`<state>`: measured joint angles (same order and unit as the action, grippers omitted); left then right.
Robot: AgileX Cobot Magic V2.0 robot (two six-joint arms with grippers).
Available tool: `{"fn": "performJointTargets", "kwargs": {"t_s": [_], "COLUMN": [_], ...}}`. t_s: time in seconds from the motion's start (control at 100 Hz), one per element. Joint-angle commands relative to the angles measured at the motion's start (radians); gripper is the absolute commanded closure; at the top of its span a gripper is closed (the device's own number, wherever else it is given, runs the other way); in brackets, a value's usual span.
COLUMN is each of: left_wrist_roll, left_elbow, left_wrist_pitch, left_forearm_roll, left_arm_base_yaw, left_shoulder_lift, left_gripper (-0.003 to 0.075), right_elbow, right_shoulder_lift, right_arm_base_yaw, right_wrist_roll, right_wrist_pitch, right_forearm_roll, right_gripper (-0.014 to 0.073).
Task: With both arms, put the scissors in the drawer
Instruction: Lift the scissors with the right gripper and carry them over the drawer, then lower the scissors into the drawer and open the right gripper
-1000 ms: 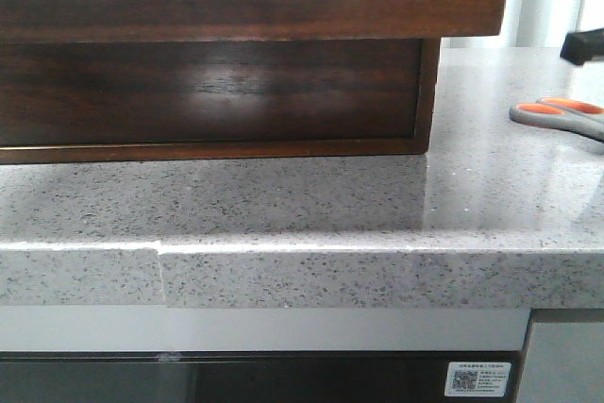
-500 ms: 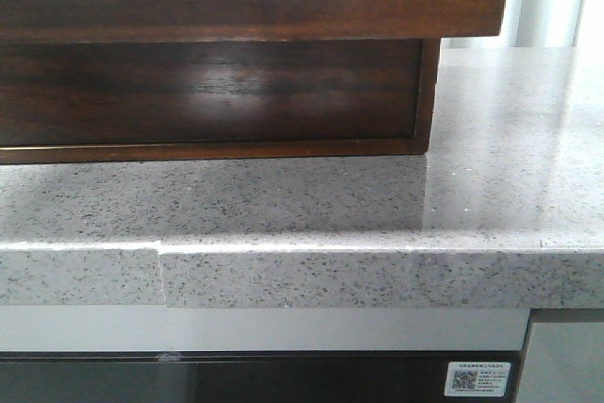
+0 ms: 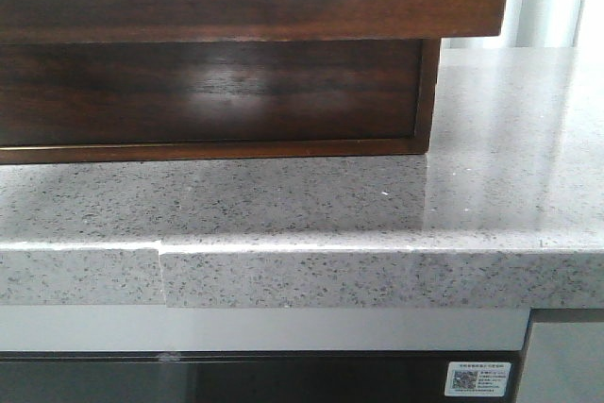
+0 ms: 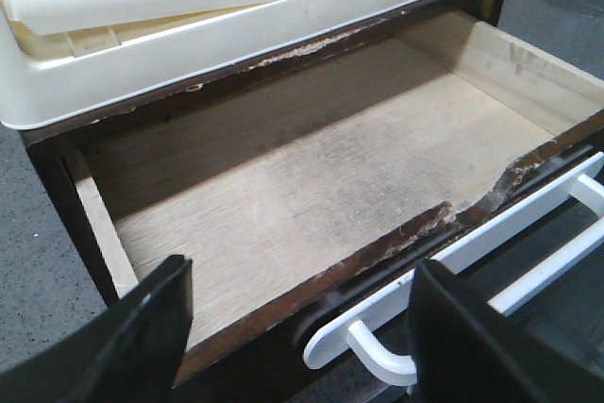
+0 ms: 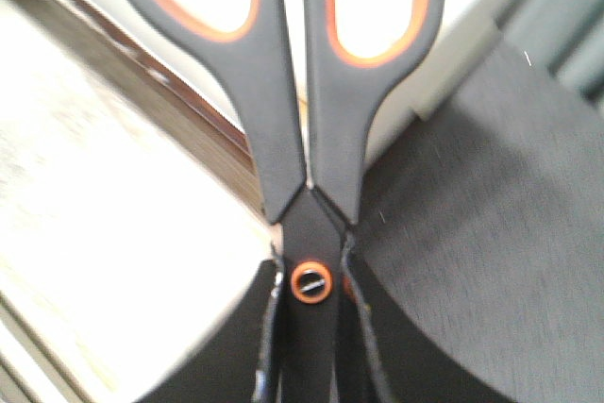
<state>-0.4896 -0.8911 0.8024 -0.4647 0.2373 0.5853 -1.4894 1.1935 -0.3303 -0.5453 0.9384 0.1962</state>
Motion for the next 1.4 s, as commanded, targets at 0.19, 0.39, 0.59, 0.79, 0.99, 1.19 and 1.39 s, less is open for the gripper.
{"fn": "performJointTargets", "kwargs": {"t_s": [0.19,0.39,0.59,0.79,0.99,1.19,1.39], "left_wrist_roll": [0.001,0.001,0.001,0.001,0.001,0.001,0.001], "left_elbow": [-0.031,-0.031,-0.031,-0.031,-0.031,-0.031,-0.031], "left_wrist_pitch": [-0.081,-0.083,-0.083,-0.083,-0.083,-0.086,-0.094], "left_forearm_roll": [-0.026,-0.026,-0.026,-0.026,-0.026,-0.026,-0.003], "left_arm_base_yaw": [0.006,0.006,0.006,0.006,0.006,0.006,0.006], "left_shoulder_lift": [0.010,0.010,0.010,0.010,0.010,0.010,0.010], "left_gripper": [0.0259,0.0259,0.0259,0.0259,0.0259,0.0259,0.0259], "right_elbow": [-0.037,-0.037,-0.037,-0.037,-0.037,-0.037,-0.073], "right_shoulder_lift": [0.083,0.181,0.263,0.287,0.287,0.282,0.197], "right_arm_base_yaw": [-0.192,-0.249,-0.296,-0.298,-0.298,-0.298,-0.291], "right_wrist_roll": [-0.242,-0.289,-0.375,-0.377,-0.377,-0.376,-0.275], "right_wrist_pitch": [-0.180,-0.207,-0.222,-0.243,-0.223,-0.215,-0.152], "right_forearm_roll": [0.024,0.024,0.024,0.024,0.024,0.024,0.017], "right_gripper": [0.0573,0.0573,0.0573,0.0573,0.0482,0.0358,0.0363]}}
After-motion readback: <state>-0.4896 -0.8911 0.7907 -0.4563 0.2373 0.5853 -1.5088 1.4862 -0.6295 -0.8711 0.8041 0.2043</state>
